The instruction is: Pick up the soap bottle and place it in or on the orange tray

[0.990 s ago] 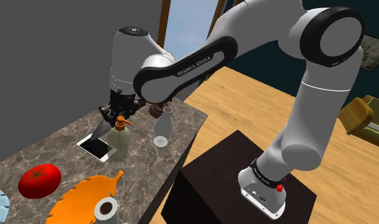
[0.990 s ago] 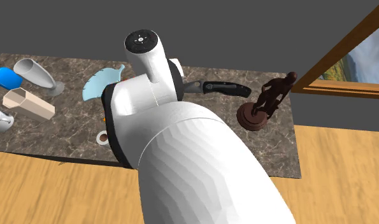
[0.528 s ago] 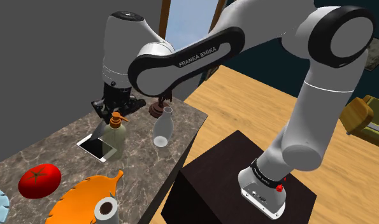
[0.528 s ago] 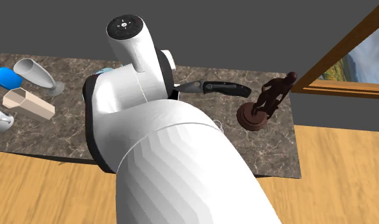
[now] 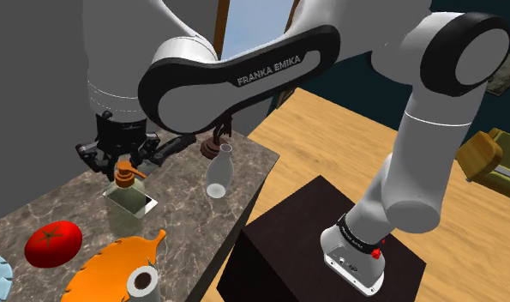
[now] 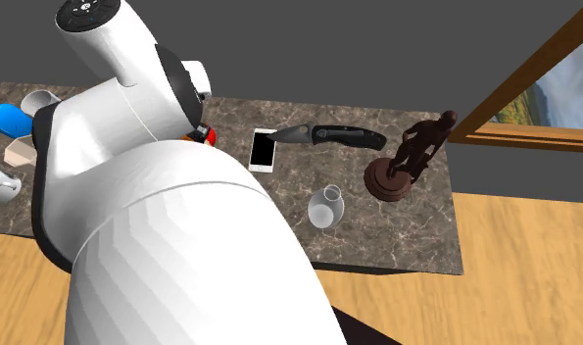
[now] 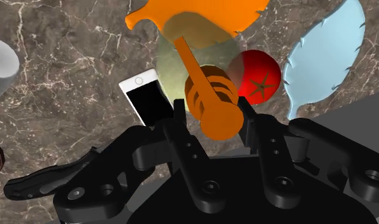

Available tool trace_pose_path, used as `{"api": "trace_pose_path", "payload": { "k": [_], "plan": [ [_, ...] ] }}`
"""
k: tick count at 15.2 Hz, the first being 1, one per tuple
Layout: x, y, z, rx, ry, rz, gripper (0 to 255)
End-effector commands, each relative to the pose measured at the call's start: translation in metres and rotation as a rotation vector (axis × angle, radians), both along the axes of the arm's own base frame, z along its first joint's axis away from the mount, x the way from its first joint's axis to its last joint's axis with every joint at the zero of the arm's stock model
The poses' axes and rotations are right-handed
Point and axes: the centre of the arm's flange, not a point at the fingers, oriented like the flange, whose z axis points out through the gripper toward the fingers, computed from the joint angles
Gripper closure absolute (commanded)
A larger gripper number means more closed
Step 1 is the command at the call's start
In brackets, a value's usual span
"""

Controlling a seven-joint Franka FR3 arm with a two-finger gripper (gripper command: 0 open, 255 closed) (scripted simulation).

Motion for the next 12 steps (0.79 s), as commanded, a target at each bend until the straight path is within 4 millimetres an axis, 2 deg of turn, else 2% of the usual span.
{"api": "trace_pose_path", "payload": {
  "k": [1, 4, 12],
  "plan": [
    [-0.009, 0.022, 0.013, 0.000, 0.000, -0.002, 255],
    [-0.027, 0.058, 0.033, 0.000, 0.000, -0.002, 255],
    [-0.027, 0.058, -0.009, 0.000, 0.000, -0.002, 255]
  ]
}}
